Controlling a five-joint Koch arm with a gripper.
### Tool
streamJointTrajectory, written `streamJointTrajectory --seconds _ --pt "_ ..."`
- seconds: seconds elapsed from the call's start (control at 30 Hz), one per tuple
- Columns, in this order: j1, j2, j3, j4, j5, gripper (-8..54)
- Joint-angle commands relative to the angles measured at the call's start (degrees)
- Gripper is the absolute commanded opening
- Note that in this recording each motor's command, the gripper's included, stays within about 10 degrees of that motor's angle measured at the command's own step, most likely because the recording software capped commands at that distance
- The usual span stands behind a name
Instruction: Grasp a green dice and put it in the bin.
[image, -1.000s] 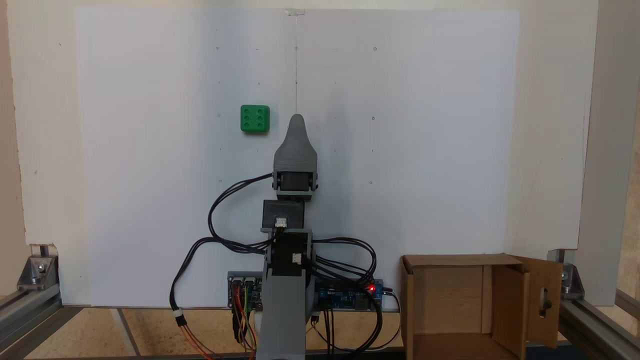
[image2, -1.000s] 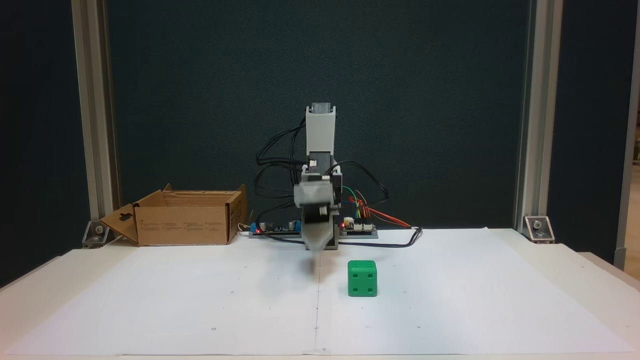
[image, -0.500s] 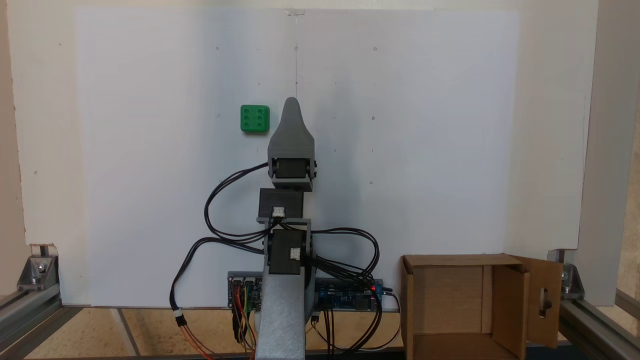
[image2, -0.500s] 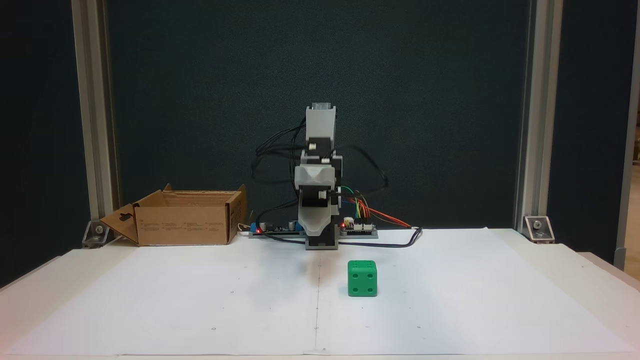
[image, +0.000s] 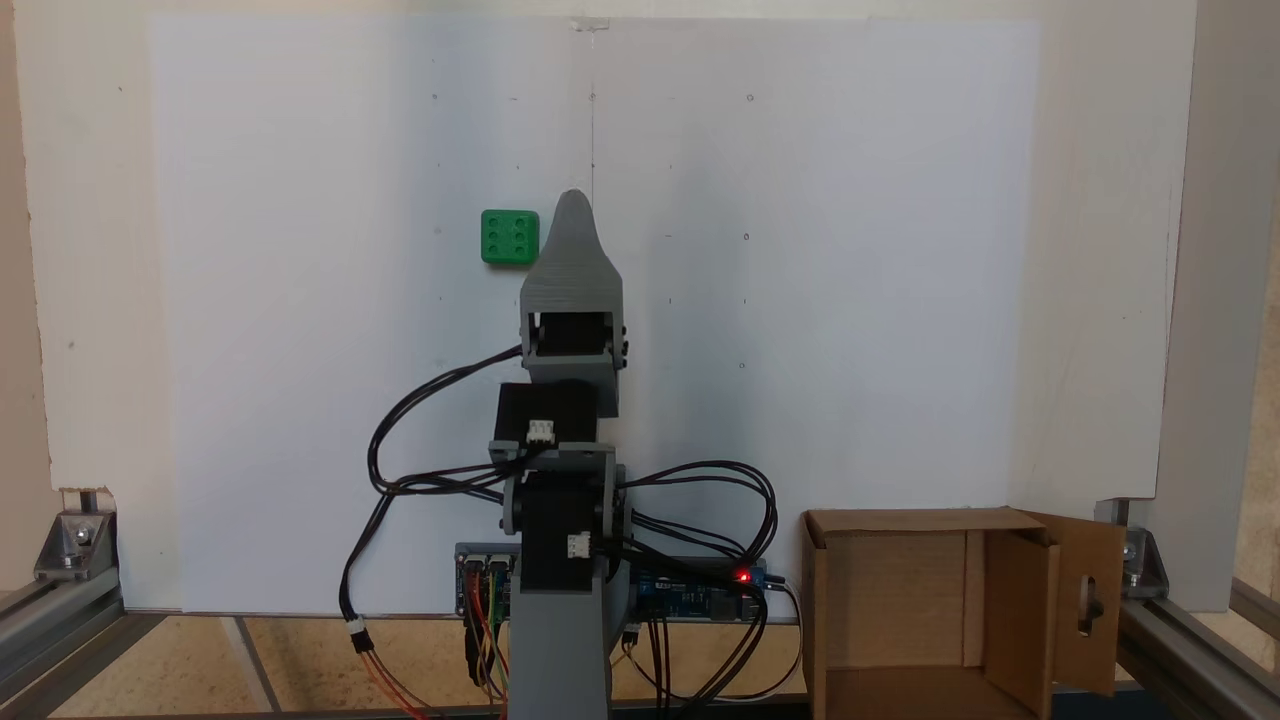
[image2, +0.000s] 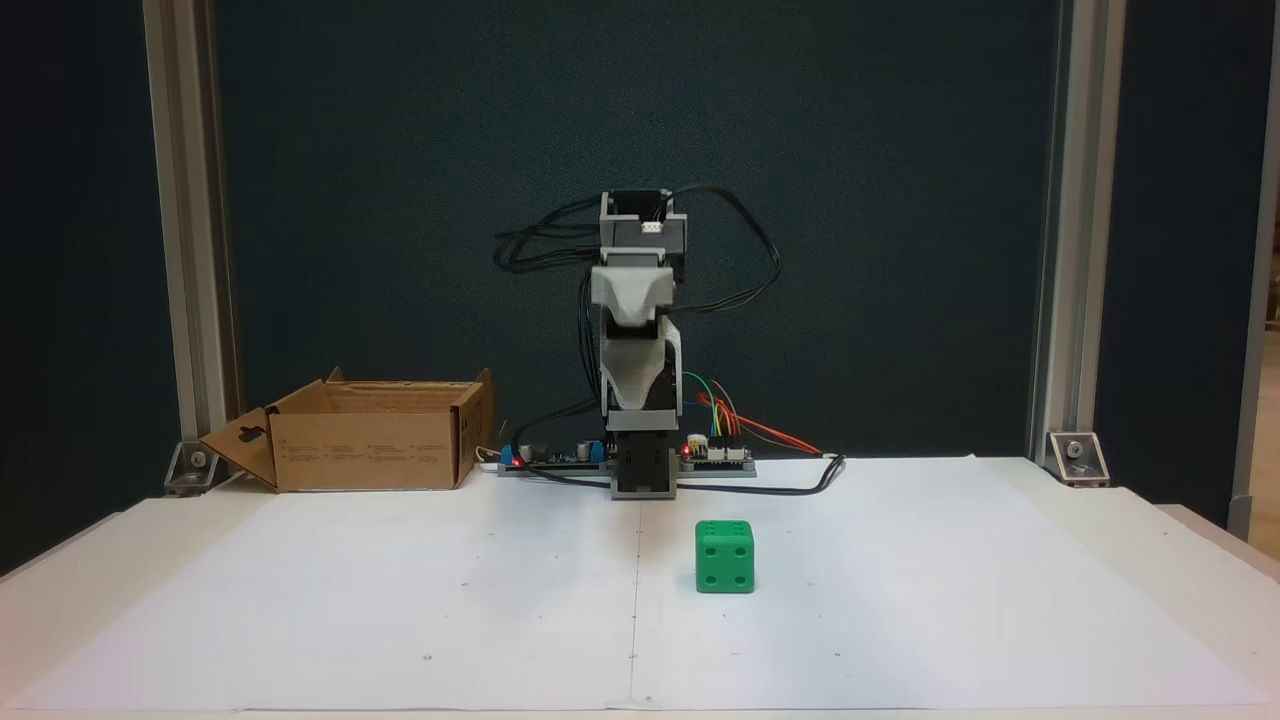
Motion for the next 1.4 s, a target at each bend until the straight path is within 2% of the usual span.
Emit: streamJointTrajectory --seconds 0.0,0.1,0.33,0.57,1.0,1.37 --pt "-1.1 0.7 -4.0 3.8 1.2 42.1" --pt "-2.3 -0.6 -6.2 9.5 1.2 42.5" --pt "-2.2 -15.0 -23.4 30.9 1.4 44.4" --pt "-1.4 -22.9 -36.5 46.3 3.8 44.3" --pt "-2.7 -24.3 -40.0 49.1 10.9 43.9" --pt "-14.5 -32.5 -41.1 44.1 20.3 43.9"
